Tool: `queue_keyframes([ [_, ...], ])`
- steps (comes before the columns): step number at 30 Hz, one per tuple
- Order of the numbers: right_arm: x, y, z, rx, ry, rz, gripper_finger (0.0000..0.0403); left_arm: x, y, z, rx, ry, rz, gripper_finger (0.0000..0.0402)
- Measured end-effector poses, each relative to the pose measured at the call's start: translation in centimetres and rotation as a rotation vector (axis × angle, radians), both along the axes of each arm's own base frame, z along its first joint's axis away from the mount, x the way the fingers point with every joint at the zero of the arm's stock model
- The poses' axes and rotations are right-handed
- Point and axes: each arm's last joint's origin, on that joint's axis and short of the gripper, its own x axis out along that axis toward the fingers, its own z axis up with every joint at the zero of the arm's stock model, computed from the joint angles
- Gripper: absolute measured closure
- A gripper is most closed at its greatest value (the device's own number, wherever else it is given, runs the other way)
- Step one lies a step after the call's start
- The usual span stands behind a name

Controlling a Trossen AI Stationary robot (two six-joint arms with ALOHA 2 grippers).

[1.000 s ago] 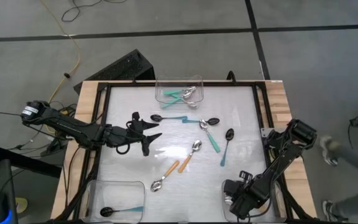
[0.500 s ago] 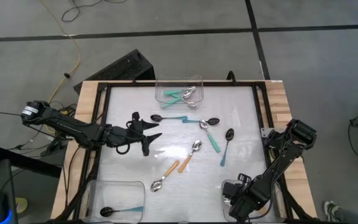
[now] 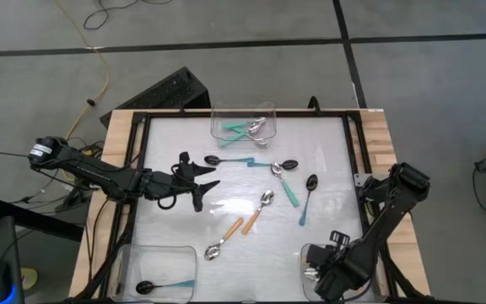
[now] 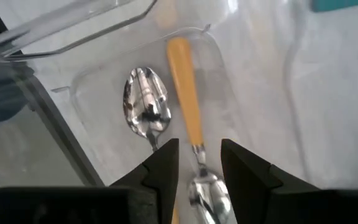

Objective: Sort silverware by color (type)
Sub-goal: Put the bottom black spoon into the bottom left transparent bin

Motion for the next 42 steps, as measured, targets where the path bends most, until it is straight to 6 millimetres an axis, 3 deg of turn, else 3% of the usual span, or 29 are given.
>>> queue_keyframes([
  [9, 0.9, -0.9, 4.2, -0.025, 0.008, 0.005, 0.0258, 0.0, 0.0, 0.0, -0.013, -0.003, -0.012, 0.0212],
  [17, 3.3, -3.6, 6.1, -0.106, -0.046, 0.084, 0.0258, 0.1, -0.2, 0.0, -0.029, -0.002, -0.060, 0.0212],
  [29, 7.4, -9.6, 7.9, -0.170, -0.076, 0.246, 0.0258, 0.0, -0.2, 0.0, -0.058, -0.009, -0.078, 0.0212],
  [35, 7.8, -13.6, 10.3, -0.246, -0.186, 0.200, 0.0258, 0.0, -0.2, 0.1, -0.064, -0.011, -0.077, 0.0212],
  [42, 6.1, -18.0, 13.9, -0.331, -0.314, 0.202, 0.0258, -0.6, -0.1, 0.6, -0.080, -0.025, -0.074, 0.0212],
])
